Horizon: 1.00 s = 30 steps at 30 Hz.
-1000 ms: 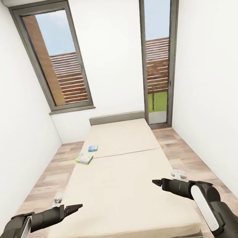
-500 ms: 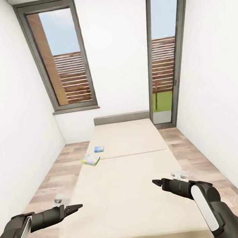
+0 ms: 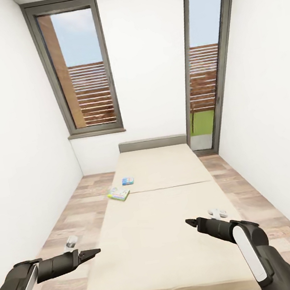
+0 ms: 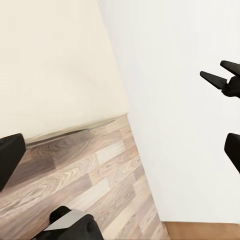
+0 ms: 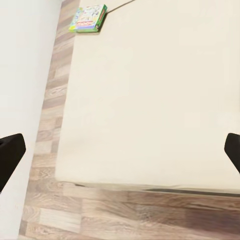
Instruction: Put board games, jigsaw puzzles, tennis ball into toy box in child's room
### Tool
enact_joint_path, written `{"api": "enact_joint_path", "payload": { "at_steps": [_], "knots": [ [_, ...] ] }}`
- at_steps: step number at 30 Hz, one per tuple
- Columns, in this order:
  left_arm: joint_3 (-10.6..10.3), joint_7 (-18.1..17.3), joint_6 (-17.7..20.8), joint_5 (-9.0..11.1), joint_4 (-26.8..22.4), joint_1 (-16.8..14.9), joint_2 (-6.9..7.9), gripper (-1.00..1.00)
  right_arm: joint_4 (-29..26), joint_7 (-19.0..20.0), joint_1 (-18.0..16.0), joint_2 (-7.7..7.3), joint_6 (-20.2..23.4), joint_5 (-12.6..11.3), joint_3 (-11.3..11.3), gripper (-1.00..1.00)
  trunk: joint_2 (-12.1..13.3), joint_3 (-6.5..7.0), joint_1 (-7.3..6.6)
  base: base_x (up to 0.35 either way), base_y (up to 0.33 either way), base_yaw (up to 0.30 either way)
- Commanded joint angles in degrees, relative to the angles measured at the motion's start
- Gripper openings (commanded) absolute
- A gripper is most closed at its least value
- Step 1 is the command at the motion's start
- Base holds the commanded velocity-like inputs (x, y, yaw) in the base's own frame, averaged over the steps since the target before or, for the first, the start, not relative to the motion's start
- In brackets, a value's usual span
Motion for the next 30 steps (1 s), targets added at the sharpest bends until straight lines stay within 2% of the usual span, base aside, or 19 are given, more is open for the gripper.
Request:
{"api": "enact_joint_path", "payload": {
  "at_steps": [1, 8, 22, 30],
  "knots": [
    [-0.02, -0.09, 0.57, 0.20, 0.03, -0.04, 0.02, 1.00, -0.05, 0.58, -0.07, 0.08, 0.32, 0.48, -0.19, 1.00, -0.14, -0.14, 0.04, 0.001, 0.282, -0.087],
    [-0.07, -0.09, 0.48, 0.20, 0.02, -0.04, 0.02, 1.00, -0.04, 0.58, -0.07, 0.11, 0.32, 0.48, -0.19, 1.00, -0.14, -0.07, 0.04, 0.000, 0.258, -0.197],
    [-0.05, -0.07, 0.45, 0.20, 0.01, -0.04, 0.02, 1.00, 0.08, 0.30, -0.07, 0.07, 0.32, 0.48, -0.19, 1.00, -0.14, 0.19, 0.04, 0.000, 0.151, -0.272],
    [-0.03, -0.09, 0.49, 0.20, 0.02, -0.04, 0.02, 1.00, 0.13, 0.21, -0.07, 0.09, 0.31, 0.48, -0.19, 1.00, -0.14, 0.35, 0.04, 0.000, 0.244, -0.270]
  ]
}}
